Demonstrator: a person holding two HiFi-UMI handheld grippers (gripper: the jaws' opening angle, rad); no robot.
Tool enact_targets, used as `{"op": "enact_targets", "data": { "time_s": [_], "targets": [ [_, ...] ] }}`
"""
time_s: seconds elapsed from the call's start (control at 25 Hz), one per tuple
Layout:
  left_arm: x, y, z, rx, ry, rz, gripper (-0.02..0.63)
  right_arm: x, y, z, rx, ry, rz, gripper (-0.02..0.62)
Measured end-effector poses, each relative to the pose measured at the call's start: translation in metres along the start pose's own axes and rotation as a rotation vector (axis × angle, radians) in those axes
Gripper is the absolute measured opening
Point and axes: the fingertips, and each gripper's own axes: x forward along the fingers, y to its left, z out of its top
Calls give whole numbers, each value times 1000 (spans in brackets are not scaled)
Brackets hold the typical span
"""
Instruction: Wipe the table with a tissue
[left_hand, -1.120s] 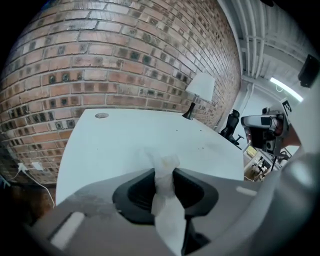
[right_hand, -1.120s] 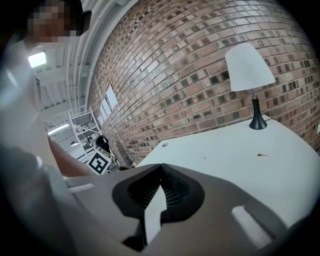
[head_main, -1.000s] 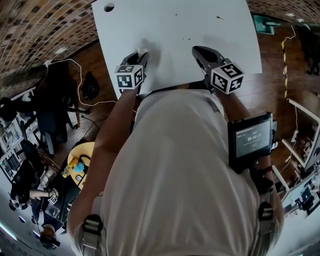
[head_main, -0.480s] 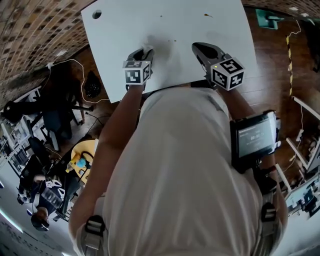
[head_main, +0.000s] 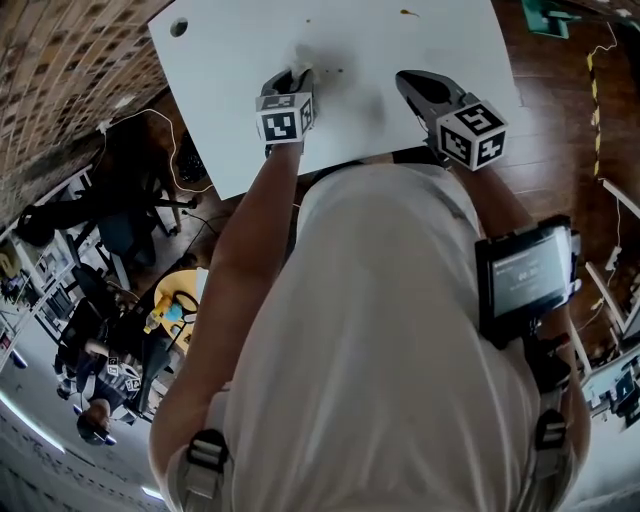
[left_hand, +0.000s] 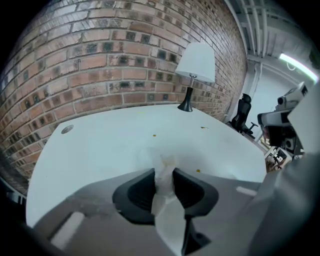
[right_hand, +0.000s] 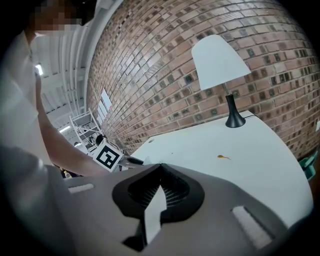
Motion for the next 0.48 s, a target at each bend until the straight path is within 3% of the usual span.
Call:
{"op": "enact_targets", "data": {
  "time_s": [0.48],
  "targets": [
    [11,4,0,57,38,106,101,-6,-15,8,11,-5,17,7]
  ]
}}
